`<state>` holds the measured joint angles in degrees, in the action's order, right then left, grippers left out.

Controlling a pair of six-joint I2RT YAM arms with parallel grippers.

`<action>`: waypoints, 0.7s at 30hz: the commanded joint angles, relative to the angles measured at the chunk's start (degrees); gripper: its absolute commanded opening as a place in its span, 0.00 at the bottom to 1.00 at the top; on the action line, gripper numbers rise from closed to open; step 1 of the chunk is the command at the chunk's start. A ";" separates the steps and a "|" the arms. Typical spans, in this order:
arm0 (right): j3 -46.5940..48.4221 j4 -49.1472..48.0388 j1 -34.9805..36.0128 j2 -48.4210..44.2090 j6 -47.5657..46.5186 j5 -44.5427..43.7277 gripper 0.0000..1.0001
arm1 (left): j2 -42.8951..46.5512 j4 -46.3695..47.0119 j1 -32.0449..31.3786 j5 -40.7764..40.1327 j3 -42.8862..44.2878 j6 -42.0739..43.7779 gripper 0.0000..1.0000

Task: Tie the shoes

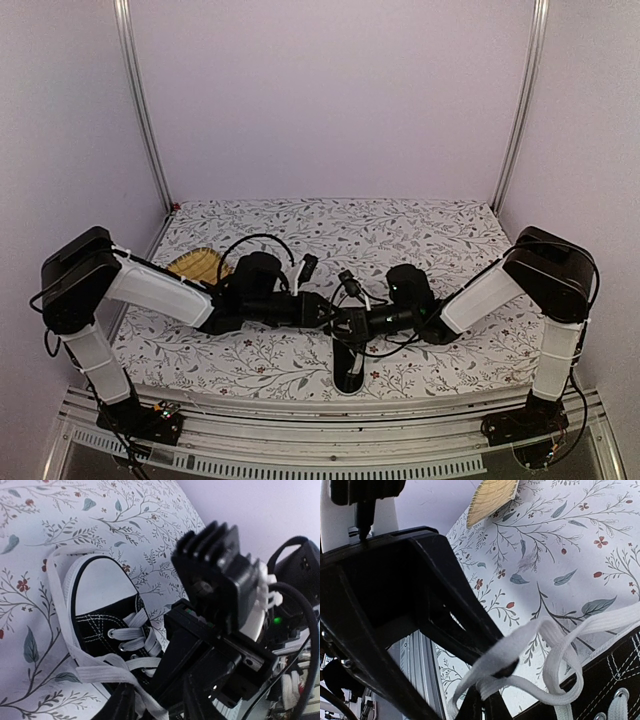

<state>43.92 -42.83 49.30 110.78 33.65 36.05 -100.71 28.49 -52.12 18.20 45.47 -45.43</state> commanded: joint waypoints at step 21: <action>-0.81 -1.93 0.14 0.09 -0.60 -2.31 0.02 | 6.81 3.18 -2.61 2.05 -14.12 11.39 0.37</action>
<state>43.38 -44.21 49.43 110.78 33.65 34.61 -92.60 27.49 -53.49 20.32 32.62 -36.12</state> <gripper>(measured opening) 0.022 0.398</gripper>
